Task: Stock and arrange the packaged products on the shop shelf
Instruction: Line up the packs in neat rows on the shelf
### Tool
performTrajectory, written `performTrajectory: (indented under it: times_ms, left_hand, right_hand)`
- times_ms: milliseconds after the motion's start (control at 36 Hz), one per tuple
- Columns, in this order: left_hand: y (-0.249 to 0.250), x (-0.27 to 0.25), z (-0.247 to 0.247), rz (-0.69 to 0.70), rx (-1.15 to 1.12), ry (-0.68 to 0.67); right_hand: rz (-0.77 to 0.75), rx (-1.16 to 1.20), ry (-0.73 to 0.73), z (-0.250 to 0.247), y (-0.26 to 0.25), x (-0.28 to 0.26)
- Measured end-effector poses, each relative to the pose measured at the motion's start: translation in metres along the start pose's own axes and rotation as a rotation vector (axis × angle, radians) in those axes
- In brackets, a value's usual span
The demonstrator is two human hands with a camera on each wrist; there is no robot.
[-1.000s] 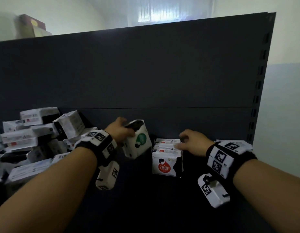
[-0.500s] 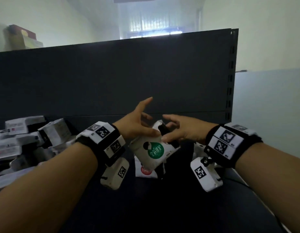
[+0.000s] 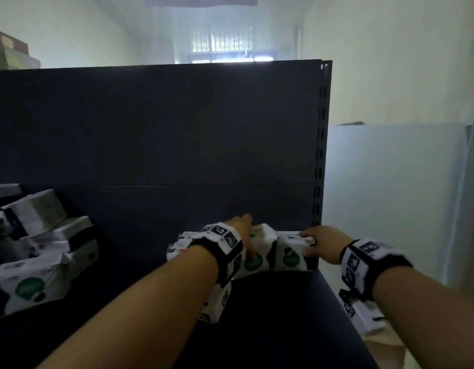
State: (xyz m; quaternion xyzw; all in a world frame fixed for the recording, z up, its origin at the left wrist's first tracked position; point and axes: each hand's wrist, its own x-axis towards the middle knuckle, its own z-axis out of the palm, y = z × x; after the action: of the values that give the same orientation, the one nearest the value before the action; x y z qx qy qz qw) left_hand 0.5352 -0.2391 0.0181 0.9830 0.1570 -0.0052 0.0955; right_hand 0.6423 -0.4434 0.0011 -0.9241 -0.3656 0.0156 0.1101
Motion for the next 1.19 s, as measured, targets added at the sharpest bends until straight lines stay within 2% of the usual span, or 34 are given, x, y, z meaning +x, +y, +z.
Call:
performTrajectory:
  times_ms: [250, 472, 583, 750, 944, 1083, 1194]
  left_hand:
    - [-0.011, 0.045, 0.043, -0.081, 0.141, 0.116]
    - [-0.015, 0.058, 0.049, -0.141, 0.284, 0.131]
    - [-0.015, 0.061, 0.046, -0.094, 0.317, 0.109]
    - [-0.010, 0.071, 0.045, -0.154, 0.288, 0.083]
    - [-0.007, 0.075, 0.048, -0.159, 0.257, 0.100]
    - [-0.003, 0.057, 0.051, -0.089, 0.250, 0.166]
    - [-0.004, 0.030, 0.032, -0.025, 0.229, 0.262]
  right_hand:
    - [-0.071, -0.171, 0.043, 0.022, 0.012, 0.039]
    - [-0.111, -0.257, 0.128, 0.030, 0.018, 0.060]
    - [-0.102, -0.307, 0.163, 0.031, 0.020, 0.062]
    - [-0.108, -0.339, 0.121, 0.024, 0.018, 0.063]
    - [-0.118, -0.334, 0.130, 0.026, 0.015, 0.064]
    - [-0.118, -0.364, 0.019, 0.023, 0.011, 0.059]
    - [-0.055, -0.319, -0.052, 0.023, 0.003, 0.051]
